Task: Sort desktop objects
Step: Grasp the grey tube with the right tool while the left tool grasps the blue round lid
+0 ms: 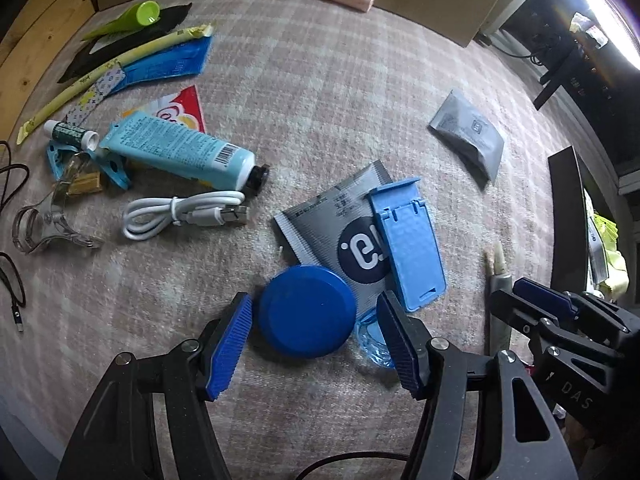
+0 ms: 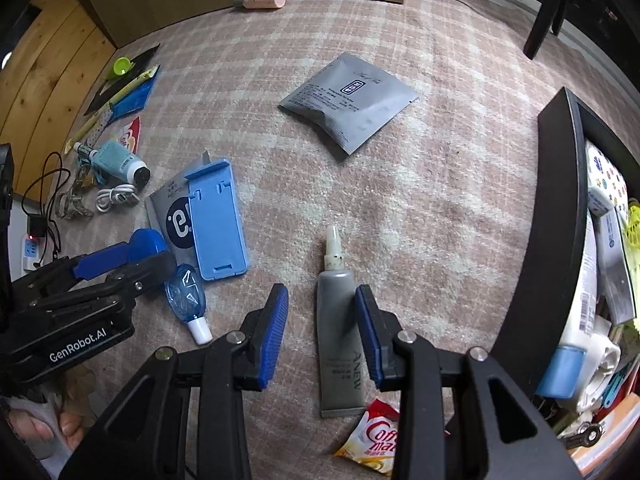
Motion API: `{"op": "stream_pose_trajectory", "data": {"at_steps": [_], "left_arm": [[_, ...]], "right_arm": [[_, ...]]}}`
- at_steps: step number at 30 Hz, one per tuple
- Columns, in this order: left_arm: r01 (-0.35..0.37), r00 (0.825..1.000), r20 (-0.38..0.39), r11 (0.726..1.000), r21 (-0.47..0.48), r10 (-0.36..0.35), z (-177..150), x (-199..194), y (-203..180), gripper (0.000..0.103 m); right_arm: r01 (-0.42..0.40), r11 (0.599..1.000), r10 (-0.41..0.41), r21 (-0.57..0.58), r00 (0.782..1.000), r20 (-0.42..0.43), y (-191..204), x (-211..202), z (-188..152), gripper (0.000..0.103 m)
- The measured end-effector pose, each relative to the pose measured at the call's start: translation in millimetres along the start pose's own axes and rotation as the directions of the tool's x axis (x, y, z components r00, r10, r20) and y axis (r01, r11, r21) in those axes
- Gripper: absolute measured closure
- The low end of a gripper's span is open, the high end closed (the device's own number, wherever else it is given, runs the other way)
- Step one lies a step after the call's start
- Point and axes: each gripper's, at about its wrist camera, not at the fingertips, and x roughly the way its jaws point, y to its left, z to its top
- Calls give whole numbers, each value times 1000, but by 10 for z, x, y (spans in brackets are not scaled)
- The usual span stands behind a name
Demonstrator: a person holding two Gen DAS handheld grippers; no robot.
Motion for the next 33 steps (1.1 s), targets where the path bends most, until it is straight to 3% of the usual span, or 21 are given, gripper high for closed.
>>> {"op": "stream_pose_trajectory", "data": {"at_steps": [5,8,12,14,23,33], "left_arm": [[-6,1000,2,1000,-19,6,-39,6,70,47],[-22,1000,9,1000,-18,23,-57,15,85,56],[-16,1000,15,1000,-27,16,-74,7,106,55],[-12,1000,23,999,-34,12,-88,-5,128,55],[-6,998,61,1000,-29,8,-141,-199,294,55],[11,994,109,998,63,-18,-163,-467,-10,55]], "right_arm": [[23,1000,-23,-16,1000,-6,-10,28,10,69],[30,999,-31,-22,999,-11,-8,66,5,69],[46,998,-46,-38,999,-7,31,105,-3,70],[57,998,-58,-40,998,-2,33,102,-1,79],[12,1000,-11,-17,999,34,-100,-67,5,80],[-22,1000,19,17,992,123,-185,-384,10,83]]}}
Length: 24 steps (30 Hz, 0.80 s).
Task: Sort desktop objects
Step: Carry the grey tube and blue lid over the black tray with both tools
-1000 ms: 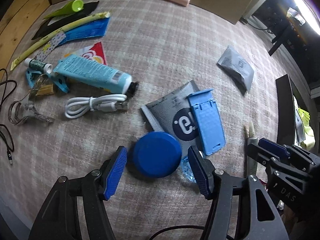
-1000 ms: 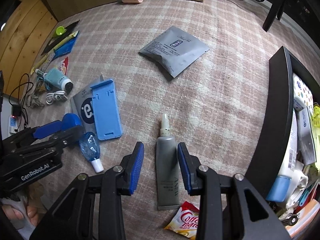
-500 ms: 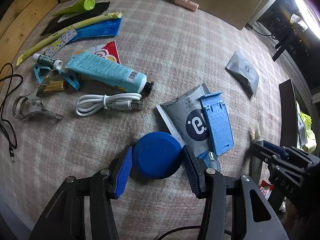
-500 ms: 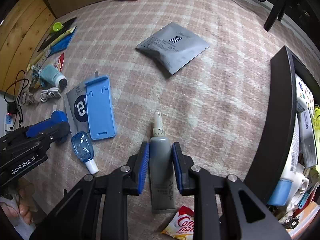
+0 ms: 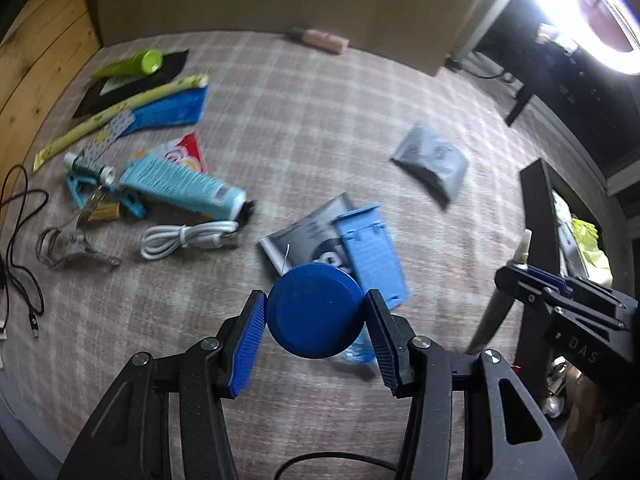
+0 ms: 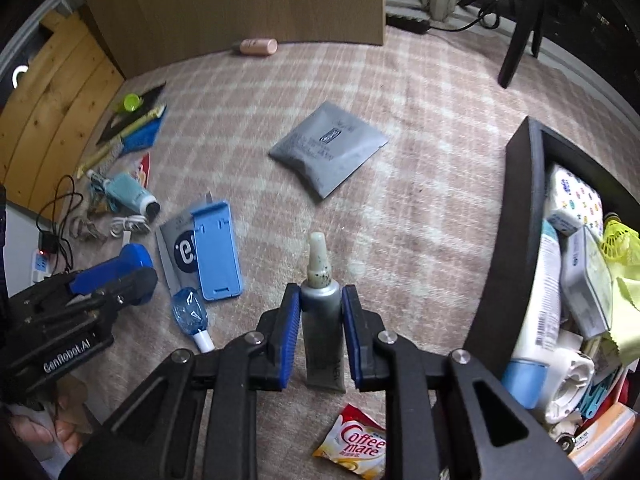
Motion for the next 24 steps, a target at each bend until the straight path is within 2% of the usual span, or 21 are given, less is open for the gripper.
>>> {"op": "stream_pose_trajectory", "data": {"at_steps": [6,15,20,24], "left_arm": [[26,1000,16,998,62,-27,176,-69,-429,55],[81,996,23,983,167,-86,233,-154,-1006,55],[126,990,21,960,251,-136,226,-269,-1450,55],[163,985,2,929,332,-174,154,-318,-1872,55]], "right_arm": [[-8,1000,6,28,998,58,-176,-211,-23,85],[-18,996,6,92,991,135,-430,-528,96,85],[-1,991,-24,137,983,182,-734,-845,118,85],[20,980,-63,196,975,214,-1115,-1118,95,85]]}}
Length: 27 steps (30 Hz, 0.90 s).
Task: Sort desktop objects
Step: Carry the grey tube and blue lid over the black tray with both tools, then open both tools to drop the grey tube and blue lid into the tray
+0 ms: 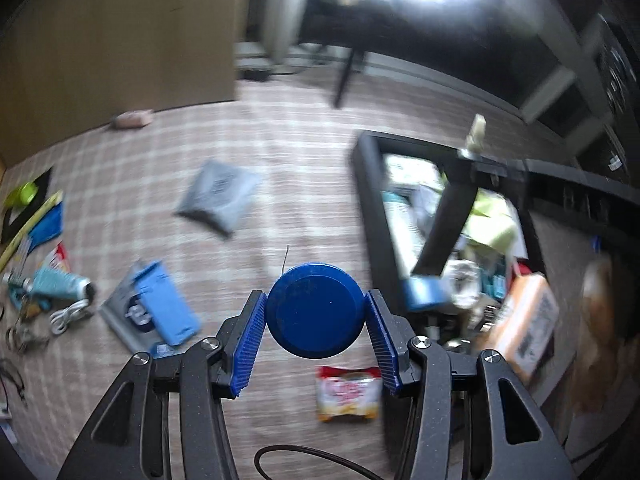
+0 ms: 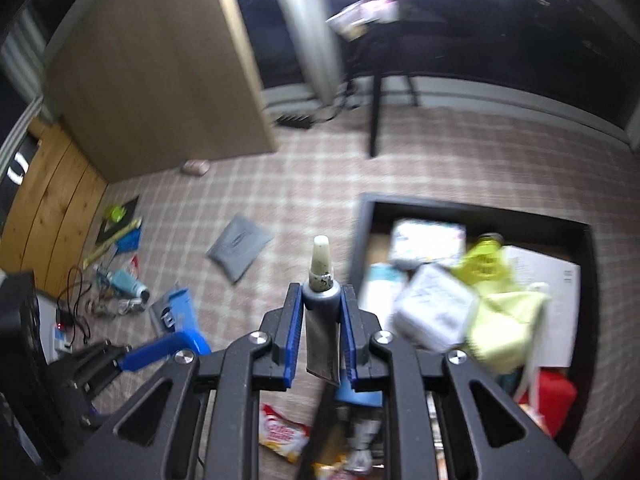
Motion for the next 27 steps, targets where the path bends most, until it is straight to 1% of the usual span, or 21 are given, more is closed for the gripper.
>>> {"op": "stream_pose_trajectory", "data": {"at_steps": [2,6,10,15,18,21,23,24,25,26,27], "left_arm": [[30,999,-14,998,55,-29,-2,33,-267,55],[74,996,-52,988,134,-67,-72,103,-670,55],[102,992,-93,971,214,-84,-172,197,-1027,55],[125,988,-120,960,252,-97,-220,262,-1223,55],[131,987,-125,957,260,-102,-221,280,-1291,55],[148,985,-132,950,275,-115,-241,281,-1365,55],[164,980,-156,945,285,-123,-258,298,-1417,50],[156,981,-159,948,278,-115,-261,303,-1426,38],[153,982,-150,949,274,-115,-261,287,-1417,31],[151,984,-133,950,273,-118,-259,261,-1404,32],[145,986,-123,950,277,-115,-255,240,-1388,32]], "right_arm": [[12,999,-12,34,1000,11,-216,-105,39,85],[53,993,-55,103,998,22,-686,-323,59,85],[111,980,-118,162,993,29,-1101,-496,42,85],[163,963,-171,213,985,20,-1471,-591,-11,85],[184,956,-192,228,981,10,-1598,-607,-52,85],[193,952,-198,236,980,-2,-1687,-600,-90,85],[173,960,-174,220,985,-17,-1701,-570,-79,84],[173,959,-174,226,985,-18,-1716,-570,-84,82],[188,954,-188,234,982,-22,-1732,-569,-78,72],[201,950,-201,237,979,-25,-1735,-570,-74,60],[205,949,-208,238,978,-15,-1730,-575,-63,57]]}}
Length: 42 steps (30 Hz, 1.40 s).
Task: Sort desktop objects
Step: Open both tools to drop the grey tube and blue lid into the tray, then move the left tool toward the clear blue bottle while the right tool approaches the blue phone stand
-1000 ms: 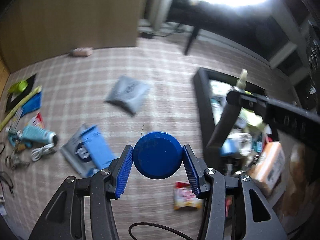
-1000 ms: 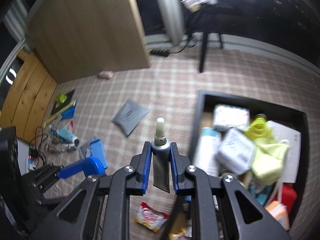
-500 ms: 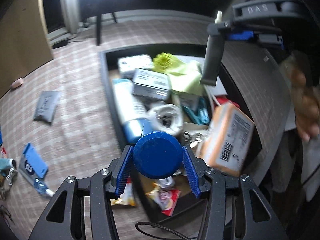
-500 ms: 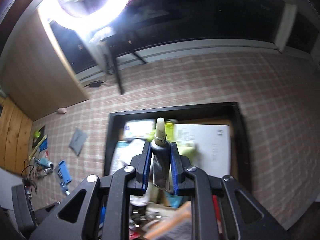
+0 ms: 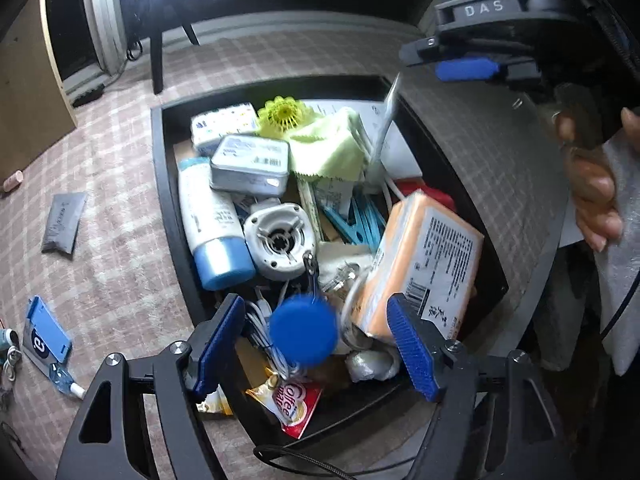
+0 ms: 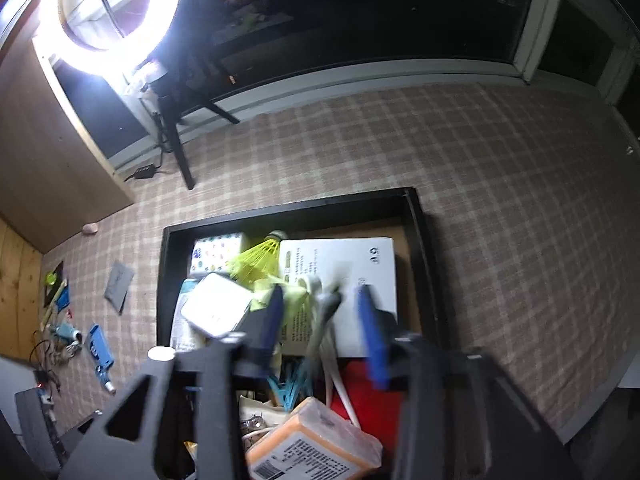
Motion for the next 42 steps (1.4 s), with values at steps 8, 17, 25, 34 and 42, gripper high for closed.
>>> {"op": "stream_pose_trajectory", "data": {"at_steps": [8,17,25,34,42], "left_arm": [[-47,999,21,996,-72,49,-92,-89,373,32],[-115,993,14,966,-232,121,-354,-195,1071,33],[-185,981,-26,900,-395,190,-759,-293,1756,34],[-221,972,-69,789,-573,223,-1177,-359,2435,34],[-225,972,-90,745,-627,218,-1224,-288,2593,35]], "right_arm": [[-17,999,18,-50,1000,15,231,-20,-24,56],[-92,981,90,-169,996,-21,879,74,-118,56],[-172,940,153,-293,984,-89,1603,272,-301,56],[-272,873,211,-406,959,-188,2380,489,-583,56],[-365,829,255,-424,921,-293,2930,752,-800,56]]}}
